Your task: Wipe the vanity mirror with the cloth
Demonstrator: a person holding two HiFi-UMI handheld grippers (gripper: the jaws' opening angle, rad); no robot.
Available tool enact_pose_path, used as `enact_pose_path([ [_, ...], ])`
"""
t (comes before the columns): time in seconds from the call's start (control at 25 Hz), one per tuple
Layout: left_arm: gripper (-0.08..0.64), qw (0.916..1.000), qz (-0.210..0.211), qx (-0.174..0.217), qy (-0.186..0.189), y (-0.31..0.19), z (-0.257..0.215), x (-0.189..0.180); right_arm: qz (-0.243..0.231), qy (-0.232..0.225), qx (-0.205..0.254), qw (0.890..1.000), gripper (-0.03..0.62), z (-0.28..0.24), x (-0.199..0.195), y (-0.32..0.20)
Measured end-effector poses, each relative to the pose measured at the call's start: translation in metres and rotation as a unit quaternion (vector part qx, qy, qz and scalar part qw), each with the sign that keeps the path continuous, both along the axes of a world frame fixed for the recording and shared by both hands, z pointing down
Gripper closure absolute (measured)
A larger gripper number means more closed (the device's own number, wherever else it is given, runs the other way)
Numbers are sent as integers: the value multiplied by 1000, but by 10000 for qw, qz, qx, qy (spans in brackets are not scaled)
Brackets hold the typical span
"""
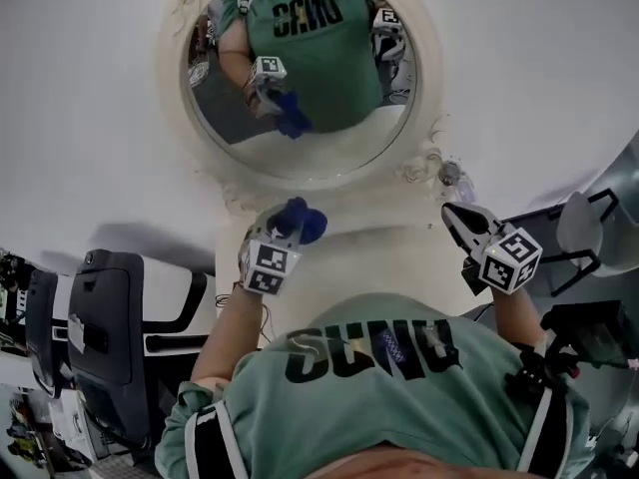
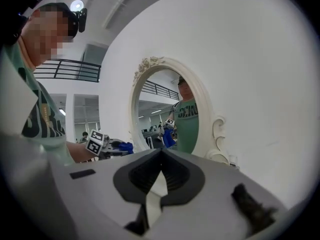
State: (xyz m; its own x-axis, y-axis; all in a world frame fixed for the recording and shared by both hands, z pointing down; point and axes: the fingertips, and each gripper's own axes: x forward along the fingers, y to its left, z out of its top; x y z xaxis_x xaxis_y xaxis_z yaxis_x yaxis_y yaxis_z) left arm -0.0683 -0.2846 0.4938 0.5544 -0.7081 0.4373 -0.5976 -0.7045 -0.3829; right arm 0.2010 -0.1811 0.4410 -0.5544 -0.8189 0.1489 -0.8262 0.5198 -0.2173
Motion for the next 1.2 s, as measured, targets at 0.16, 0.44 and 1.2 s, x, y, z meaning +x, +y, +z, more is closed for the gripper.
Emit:
enact_pose_path([
  [0.16,469,9675,-271,-874,2356,48,-6,-27,-264,-275,-201,9991,586,2,-33,-19],
  [0.44,468,9106,-241,-1687,3766,93,29,-36,-701,-727,-947,9904,586,43,-88,-45],
  [1.2,468,9185,-34,-1736,3552,95,30,-28,-772,-410,-1025,9909,586,50,-106,-41],
])
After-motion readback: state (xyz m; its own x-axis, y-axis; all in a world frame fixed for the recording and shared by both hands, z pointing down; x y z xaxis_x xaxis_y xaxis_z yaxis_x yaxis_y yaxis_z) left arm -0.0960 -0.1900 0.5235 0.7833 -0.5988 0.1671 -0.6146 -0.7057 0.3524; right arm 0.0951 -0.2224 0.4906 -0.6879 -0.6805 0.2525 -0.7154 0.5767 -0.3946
